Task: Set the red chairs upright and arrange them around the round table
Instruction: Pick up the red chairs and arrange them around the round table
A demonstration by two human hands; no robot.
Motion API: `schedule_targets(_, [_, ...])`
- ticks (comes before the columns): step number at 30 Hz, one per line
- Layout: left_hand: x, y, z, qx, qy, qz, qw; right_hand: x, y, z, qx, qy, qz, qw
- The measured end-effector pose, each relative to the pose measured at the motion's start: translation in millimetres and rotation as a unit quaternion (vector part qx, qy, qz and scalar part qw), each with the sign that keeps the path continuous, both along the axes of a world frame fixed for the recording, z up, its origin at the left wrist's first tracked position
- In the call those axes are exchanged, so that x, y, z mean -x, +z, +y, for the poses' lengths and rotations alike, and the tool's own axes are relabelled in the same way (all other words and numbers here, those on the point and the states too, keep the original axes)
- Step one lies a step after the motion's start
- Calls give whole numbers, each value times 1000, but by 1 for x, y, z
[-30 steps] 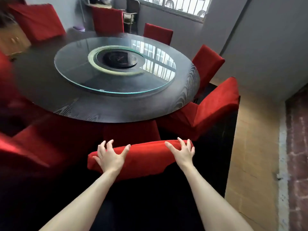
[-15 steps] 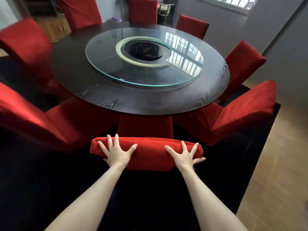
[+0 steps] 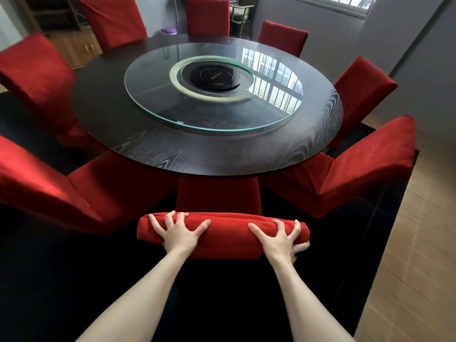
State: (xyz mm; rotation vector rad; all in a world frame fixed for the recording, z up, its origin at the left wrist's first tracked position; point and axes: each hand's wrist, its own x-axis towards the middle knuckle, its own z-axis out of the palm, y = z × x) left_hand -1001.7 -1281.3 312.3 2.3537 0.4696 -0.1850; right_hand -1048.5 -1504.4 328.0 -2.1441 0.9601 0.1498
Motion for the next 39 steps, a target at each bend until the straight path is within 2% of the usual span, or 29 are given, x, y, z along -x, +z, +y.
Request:
schedule_targets(14, [7,5,0,-10,-8,-15,1000,1,-1,-3,-30,10,-7,999])
schedule_targets(34, [11,-5,7,-16,-43,-29,999,12,-8,-13,42,37,-3,998])
schedule_targets(39, [12,-8,11,-23,-51,-41,998,18,-9,-9,26,28,-9,999])
